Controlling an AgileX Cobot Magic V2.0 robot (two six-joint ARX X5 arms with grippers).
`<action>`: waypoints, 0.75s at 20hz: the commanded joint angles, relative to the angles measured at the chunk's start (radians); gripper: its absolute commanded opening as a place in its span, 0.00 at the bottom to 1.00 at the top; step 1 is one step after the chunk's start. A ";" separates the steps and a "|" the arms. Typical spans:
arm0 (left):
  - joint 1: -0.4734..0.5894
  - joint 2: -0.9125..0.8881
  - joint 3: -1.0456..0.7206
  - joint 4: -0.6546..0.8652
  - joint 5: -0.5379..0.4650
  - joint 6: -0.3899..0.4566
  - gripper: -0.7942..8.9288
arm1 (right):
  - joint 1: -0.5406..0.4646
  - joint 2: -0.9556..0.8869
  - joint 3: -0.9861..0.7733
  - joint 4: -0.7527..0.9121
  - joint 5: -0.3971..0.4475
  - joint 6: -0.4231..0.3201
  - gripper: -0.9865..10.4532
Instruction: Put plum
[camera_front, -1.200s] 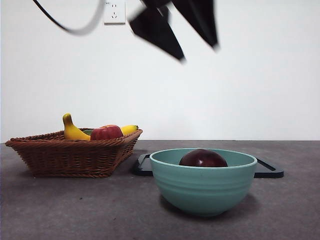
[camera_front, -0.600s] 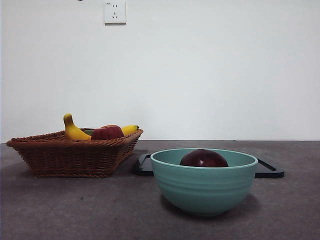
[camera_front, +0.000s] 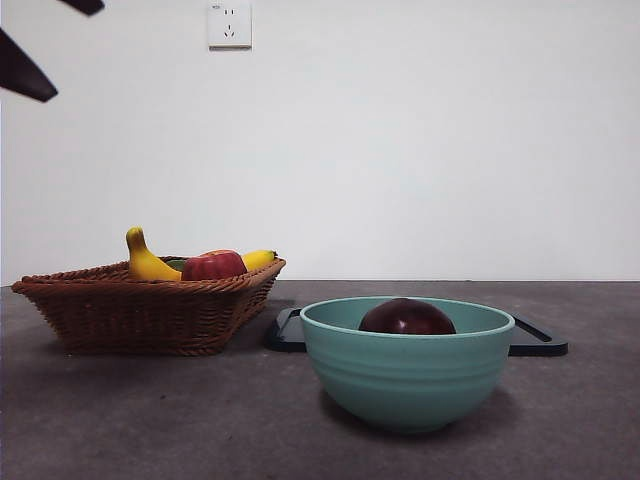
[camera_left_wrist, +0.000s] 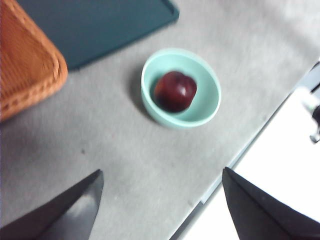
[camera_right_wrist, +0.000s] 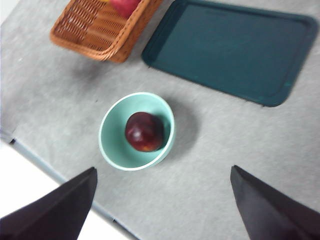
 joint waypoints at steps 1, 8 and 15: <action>-0.004 -0.001 0.011 0.009 0.009 -0.022 0.47 | 0.031 0.042 0.017 0.017 -0.002 0.017 0.46; -0.004 -0.003 0.011 0.008 0.009 -0.024 0.47 | 0.166 0.207 -0.037 0.154 0.063 0.077 0.46; -0.004 -0.003 0.011 0.009 0.009 -0.024 0.47 | 0.315 0.333 -0.227 0.490 0.201 0.208 0.38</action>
